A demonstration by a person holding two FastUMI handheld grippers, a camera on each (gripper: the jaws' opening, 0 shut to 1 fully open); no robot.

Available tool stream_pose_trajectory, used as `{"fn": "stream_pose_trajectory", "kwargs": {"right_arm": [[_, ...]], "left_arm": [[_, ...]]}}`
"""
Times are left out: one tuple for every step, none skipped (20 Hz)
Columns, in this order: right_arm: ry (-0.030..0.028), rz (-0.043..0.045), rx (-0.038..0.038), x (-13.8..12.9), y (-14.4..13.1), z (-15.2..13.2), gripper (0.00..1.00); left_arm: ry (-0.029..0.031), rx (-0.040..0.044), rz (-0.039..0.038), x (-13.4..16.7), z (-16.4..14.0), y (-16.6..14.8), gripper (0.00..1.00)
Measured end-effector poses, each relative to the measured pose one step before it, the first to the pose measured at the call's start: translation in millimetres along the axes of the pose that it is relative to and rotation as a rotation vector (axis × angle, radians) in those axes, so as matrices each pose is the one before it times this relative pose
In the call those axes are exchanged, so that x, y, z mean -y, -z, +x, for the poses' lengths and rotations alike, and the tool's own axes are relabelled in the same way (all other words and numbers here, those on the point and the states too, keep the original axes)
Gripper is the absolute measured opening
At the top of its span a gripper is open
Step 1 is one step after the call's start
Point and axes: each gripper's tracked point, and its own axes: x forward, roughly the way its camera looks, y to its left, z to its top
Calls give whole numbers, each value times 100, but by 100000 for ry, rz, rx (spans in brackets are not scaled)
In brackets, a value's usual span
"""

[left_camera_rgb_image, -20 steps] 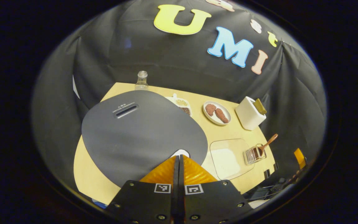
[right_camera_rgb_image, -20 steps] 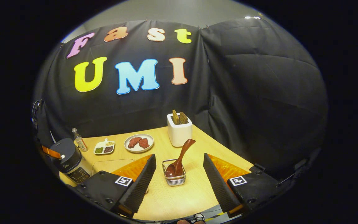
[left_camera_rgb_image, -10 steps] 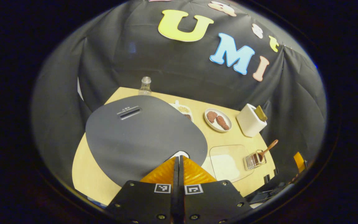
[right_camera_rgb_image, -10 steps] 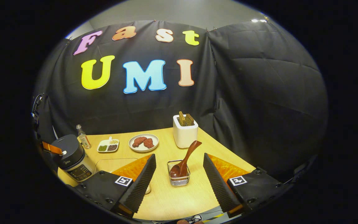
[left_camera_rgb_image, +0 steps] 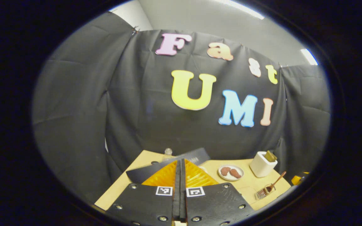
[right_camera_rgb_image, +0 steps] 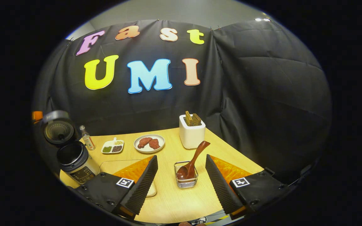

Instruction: Close the left gripper, press the button to open the rice cooker; take a wooden spoon from the chopstick holder with the right hand, scoop a spoonful of rice and pour it into the rice cooker, then put the wooden spoon back into the chopstick holder.

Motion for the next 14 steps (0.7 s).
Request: {"fn": "stream_pose_trajectory", "kwargs": {"right_arm": [[-1195, -66, -207, -407, -69, 171, 93], [-906, -412, -281, -245, 42, 212, 93], [-651, -510, -141, -184, -200, 317, 97], [-421, -423, 176, -17, -199, 192, 97], [-321, -297, 338, -8, -359, 256, 97], [-299, -67, -21, -24, -271, 280, 93], [-514, 121, -444, 99, -333, 343, 97], [-288, 306, -758, 151, -206, 362, 97], [148, 411, -1321, 227, -299, 425, 93], [245, 547, -1292, 392, -164, 385, 97], [27, 537, -997, 289, -346, 421, 97], [-82, 367, -1029, 238, -264, 578, 97], [-47, 347, -1325, 288, -201, 682, 97], [-133, 795, -1606, 416, -67, 661, 93]], "left_arm": [[-503, 1028, 547, -489, -753, -103, 1], [-744, 395, 2178, -775, -436, 449, 1], [-529, -426, 2186, -422, -262, 409, 1], [-161, -1062, 2172, -52, -396, 837, 1], [-931, -973, 1674, -65, -181, 689, 0], [1282, -422, 110, 292, -323, 418, 5], [2450, -46, -569, 921, -679, 174, 0], [2044, 1302, -393, 648, -420, -248, 7], [1660, 1049, 7, 658, -189, -217, 16], [1022, 997, -162, 287, -190, -73, 32], [480, 831, -538, 437, -86, -75, 48], [-300, 332, -446, 419, 187, 169, 64], [-873, -594, 31, 205, 463, 323, 80], [-705, -1013, -19, 411, -62, 196, 96]]}}
